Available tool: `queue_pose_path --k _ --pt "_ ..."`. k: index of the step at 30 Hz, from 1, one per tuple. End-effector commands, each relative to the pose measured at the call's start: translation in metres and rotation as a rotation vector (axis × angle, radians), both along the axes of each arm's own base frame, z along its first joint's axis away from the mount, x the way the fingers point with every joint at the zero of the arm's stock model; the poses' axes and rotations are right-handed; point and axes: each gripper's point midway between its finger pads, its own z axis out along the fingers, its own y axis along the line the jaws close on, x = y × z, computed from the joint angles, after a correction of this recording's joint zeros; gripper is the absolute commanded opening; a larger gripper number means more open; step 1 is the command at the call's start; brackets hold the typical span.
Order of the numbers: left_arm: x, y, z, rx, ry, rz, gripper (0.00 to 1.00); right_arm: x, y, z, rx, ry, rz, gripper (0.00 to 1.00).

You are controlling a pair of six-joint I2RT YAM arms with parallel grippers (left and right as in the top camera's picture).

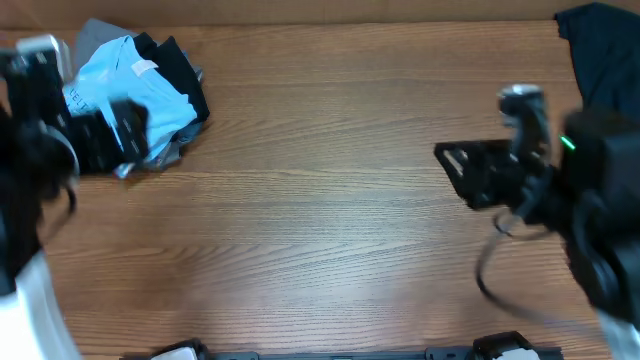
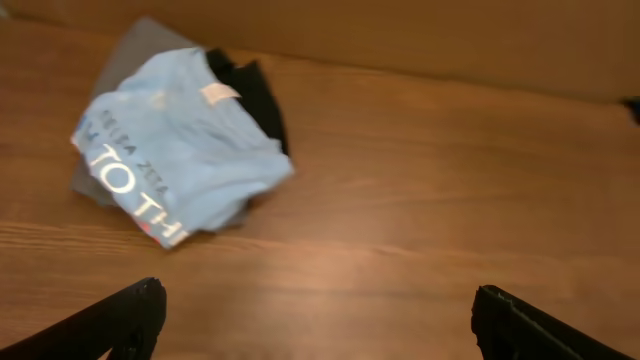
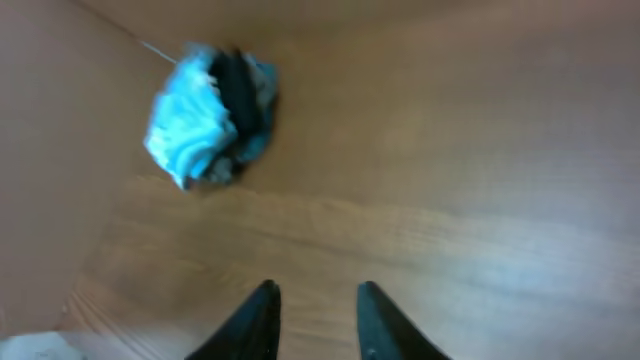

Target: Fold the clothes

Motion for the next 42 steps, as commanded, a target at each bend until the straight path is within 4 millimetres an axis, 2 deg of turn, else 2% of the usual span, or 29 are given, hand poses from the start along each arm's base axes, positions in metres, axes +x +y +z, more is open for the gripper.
queue_pose_path --k 1,2,3,4,6,10,21,23,26,30,32,35,40,42 --pt "-0.03 -0.017 0.001 0.049 0.013 -0.043 1.0 -0.035 -0.011 0.048 -0.032 -0.224 0.013 0.38" --pt "-0.042 -0.021 0.002 0.056 0.014 -0.051 1.0 -0.042 -0.015 0.053 -0.034 -0.251 0.0 0.47" --pt "-0.052 -0.025 0.002 0.058 0.018 -0.059 1.0 -0.05 -0.018 0.059 -0.033 -0.278 -0.01 0.7" --pt "-0.059 -0.027 0.003 0.057 0.019 -0.062 1.0 -0.056 -0.02 0.062 -0.032 -0.299 -0.017 1.0" --pt "-0.07 -0.029 0.005 0.058 0.006 -0.06 1.0 -0.066 -0.024 0.069 -0.028 -0.333 -0.026 1.0" --pt "-0.078 -0.034 0.014 0.032 -0.038 -0.053 1.0 -0.072 -0.025 0.07 -0.026 -0.339 -0.026 1.0" --pt "-0.079 -0.034 0.011 0.027 -0.019 -0.053 1.0 -0.082 -0.028 0.04 -0.057 -0.21 -0.021 1.0" --pt "-0.079 -0.034 0.011 0.027 -0.018 -0.053 1.0 -0.079 -0.034 0.039 -0.089 -0.222 -0.053 1.0" --pt "-0.079 -0.034 0.011 0.027 -0.018 -0.053 1.0 -0.062 -0.05 0.039 -0.181 -0.281 -0.122 1.0" --pt "-0.078 -0.034 0.01 0.027 -0.017 -0.053 1.0 -0.036 -0.047 0.034 -0.336 -0.459 -0.048 1.0" --pt "-0.078 -0.034 0.01 0.027 -0.016 -0.053 1.0 -0.028 -0.045 0.024 -0.355 -0.515 -0.042 1.0" --pt "-0.078 -0.034 0.01 0.027 -0.015 -0.053 1.0 -0.024 -0.042 -0.002 -0.329 -0.566 -0.047 1.0" --pt "-0.078 -0.034 0.01 0.027 -0.015 -0.053 1.0 -0.044 -0.019 -0.063 -0.236 -0.596 0.096 1.0" --pt "-0.078 -0.034 0.01 0.027 -0.015 -0.053 1.0 -0.048 -0.018 -0.08 -0.226 -0.608 0.103 1.0"
